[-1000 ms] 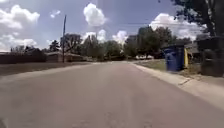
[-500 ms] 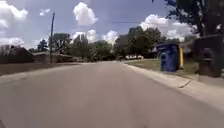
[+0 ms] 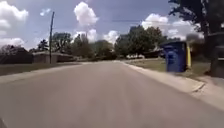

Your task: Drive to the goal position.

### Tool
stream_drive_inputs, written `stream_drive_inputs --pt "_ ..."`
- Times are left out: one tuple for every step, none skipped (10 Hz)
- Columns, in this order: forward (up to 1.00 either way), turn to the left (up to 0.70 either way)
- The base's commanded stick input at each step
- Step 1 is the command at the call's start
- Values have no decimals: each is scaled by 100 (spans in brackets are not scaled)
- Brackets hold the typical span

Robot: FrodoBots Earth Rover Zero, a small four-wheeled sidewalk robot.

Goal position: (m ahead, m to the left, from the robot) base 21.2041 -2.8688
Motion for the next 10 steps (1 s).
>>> stream_drive_inputs --pt "85 0" --pt "85 0" --pt "85 0" --pt "85 0" --pt "85 -17" --pt "85 -34" --pt "85 -34" --pt "85 -34" --pt "85 -22" --pt "85 0"
